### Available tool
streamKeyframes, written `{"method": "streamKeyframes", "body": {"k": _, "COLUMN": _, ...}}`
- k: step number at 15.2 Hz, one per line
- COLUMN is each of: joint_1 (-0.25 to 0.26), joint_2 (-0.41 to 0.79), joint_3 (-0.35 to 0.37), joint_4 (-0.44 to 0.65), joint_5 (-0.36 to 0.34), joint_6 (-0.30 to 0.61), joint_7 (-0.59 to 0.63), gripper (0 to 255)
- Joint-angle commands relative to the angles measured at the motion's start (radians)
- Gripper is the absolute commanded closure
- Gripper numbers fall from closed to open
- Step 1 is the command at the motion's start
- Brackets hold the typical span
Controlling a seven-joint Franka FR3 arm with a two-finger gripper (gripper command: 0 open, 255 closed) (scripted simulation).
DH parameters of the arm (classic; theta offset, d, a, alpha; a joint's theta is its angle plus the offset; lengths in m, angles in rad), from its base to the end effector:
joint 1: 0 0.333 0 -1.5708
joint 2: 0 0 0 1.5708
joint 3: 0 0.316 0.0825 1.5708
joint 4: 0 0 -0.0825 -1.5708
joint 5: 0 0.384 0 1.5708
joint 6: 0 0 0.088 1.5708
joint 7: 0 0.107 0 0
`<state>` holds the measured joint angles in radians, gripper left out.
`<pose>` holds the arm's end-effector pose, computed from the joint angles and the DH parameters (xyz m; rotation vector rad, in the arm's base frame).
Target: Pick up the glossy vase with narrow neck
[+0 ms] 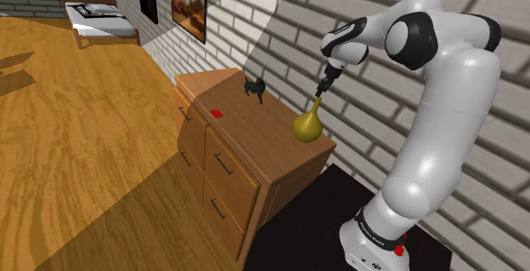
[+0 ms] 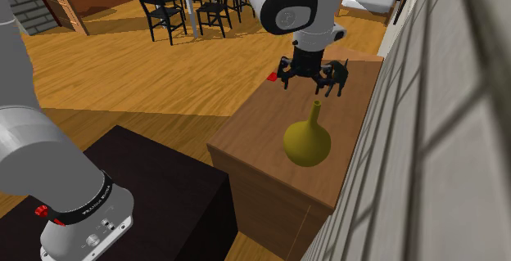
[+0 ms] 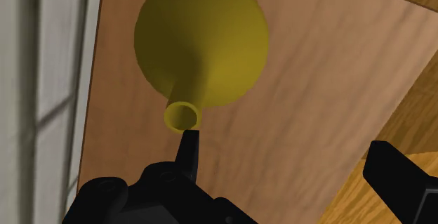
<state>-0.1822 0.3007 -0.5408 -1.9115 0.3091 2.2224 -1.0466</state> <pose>0.4814 -0.3886 0.3653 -3.1120 -0.2606 -0.1815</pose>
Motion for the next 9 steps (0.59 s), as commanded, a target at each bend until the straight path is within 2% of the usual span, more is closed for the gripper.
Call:
{"method": "streamKeyframes", "body": {"k": 1, "joint_1": -0.044, "joint_2": 0.088, "joint_3": 0.012, "joint_4": 0.089, "joint_5": 0.050, "joint_6": -0.015, "joint_7": -0.048, "gripper": 0}}
{"method": "streamKeyframes", "body": {"k": 4, "joint_1": -0.108, "joint_2": 0.207, "joint_3": 0.036, "joint_4": 0.217, "joint_5": 0.102, "joint_6": -0.038, "joint_7": -0.094, "gripper": 0}}
{"method": "streamKeyframes", "body": {"k": 9, "joint_1": -0.118, "joint_2": 0.241, "joint_3": 0.052, "joint_4": 0.200, "joint_5": 0.126, "joint_6": 0.010, "joint_7": -0.113, "gripper": 0}}
